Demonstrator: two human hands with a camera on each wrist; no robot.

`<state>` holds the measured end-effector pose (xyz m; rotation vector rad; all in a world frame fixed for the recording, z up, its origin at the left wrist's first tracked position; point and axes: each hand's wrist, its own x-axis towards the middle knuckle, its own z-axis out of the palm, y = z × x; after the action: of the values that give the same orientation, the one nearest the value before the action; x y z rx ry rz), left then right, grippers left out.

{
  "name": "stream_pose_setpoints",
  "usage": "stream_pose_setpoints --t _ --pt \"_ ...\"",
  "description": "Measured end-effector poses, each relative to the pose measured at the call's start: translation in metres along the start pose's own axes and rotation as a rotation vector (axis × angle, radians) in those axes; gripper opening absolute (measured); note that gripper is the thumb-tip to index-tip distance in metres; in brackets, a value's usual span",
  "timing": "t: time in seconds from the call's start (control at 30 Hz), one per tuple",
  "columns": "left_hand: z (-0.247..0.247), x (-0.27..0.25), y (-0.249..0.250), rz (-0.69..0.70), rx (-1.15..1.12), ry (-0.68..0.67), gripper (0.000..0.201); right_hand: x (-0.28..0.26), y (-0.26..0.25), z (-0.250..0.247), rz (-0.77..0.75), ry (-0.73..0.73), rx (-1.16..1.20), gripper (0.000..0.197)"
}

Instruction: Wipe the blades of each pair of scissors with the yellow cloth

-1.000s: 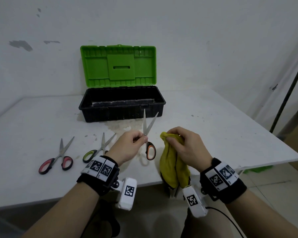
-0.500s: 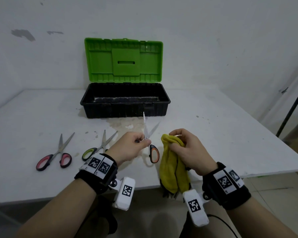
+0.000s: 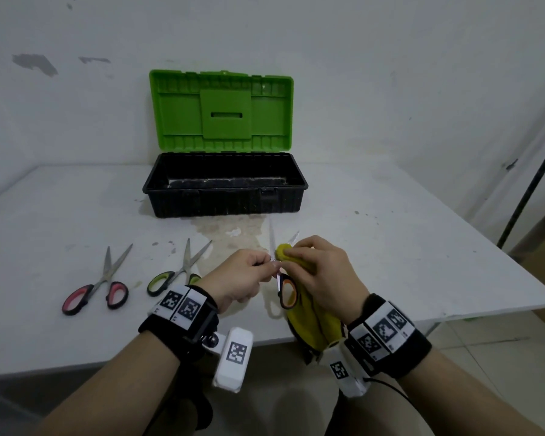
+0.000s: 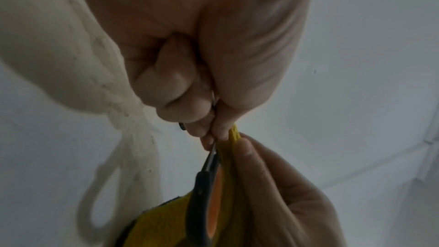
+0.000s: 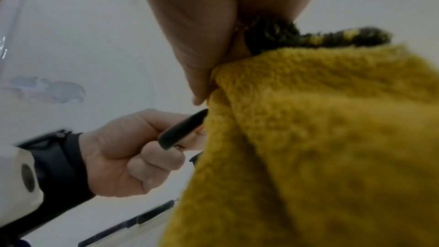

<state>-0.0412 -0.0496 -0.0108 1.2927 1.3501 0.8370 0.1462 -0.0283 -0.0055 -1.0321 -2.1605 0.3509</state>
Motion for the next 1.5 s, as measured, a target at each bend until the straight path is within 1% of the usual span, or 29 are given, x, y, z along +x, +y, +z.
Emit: stream_pose_setpoints --t 0.13,0.23,0.47,0.57,0.67,0.77,0.83,0.93,1.0,1.2,1.27,1.3,1.4,1.43,1.5 --pt "0.001 -0.001 0.0 -0.023 -0.017 -0.004 0.026 0.001 -0.004 -0.002 -0.055 0.001 -0.033 0.02" --pt "0.003 -0.001 0.002 -0.006 0.007 -0.001 0.027 0.002 -0.002 -0.003 -0.022 0.015 -0.034 0.023" --pt "0.005 -0.002 0.003 0.054 0.091 -0.001 0.029 -0.001 0.003 0.001 -0.001 0.036 -0.001 0.015" --pt "0.008 -0.003 0.003 0.087 0.113 -0.002 0.029 0.0 0.001 -0.001 0.002 0.018 -0.042 0.014" --pt "0.01 -0.003 0.003 0.092 0.139 0.008 0.03 0.008 0.007 -0.01 0.063 0.048 -0.102 0.016" --pt "0.011 -0.002 0.0 0.036 0.146 0.011 0.03 0.017 0.021 -0.024 0.18 0.115 -0.14 0.018" --pt "0.011 -0.001 0.001 0.005 0.134 0.015 0.029 0.016 0.021 -0.029 0.2 0.152 -0.107 0.017" --pt "0.013 0.001 0.005 0.005 0.131 0.025 0.028 0.008 0.005 -0.023 0.173 0.108 0.003 0.015" --pt "0.015 0.001 0.007 0.022 0.145 0.022 0.028 0.003 0.0 -0.015 0.145 0.067 0.023 0.014" --pt "0.016 -0.002 0.008 0.035 0.168 0.024 0.028 0.002 0.007 -0.008 0.076 0.024 -0.077 0.016" --pt "0.016 -0.003 0.007 0.036 0.175 0.031 0.027 0.005 0.011 -0.01 0.086 0.049 -0.111 0.015" --pt "0.016 -0.004 0.006 0.028 0.181 0.034 0.028 0.008 0.015 -0.013 0.118 0.081 -0.113 0.014" --pt "0.016 -0.004 0.003 -0.018 0.176 0.033 0.034 0.014 0.025 -0.024 0.253 0.158 -0.005 0.013" --pt "0.016 -0.004 0.002 -0.034 0.16 0.026 0.033 0.013 0.025 -0.027 0.255 0.161 0.051 0.011" --pt "0.017 -0.003 0.003 -0.051 0.127 0.005 0.029 0.011 0.019 -0.029 0.205 0.125 0.122 0.008"
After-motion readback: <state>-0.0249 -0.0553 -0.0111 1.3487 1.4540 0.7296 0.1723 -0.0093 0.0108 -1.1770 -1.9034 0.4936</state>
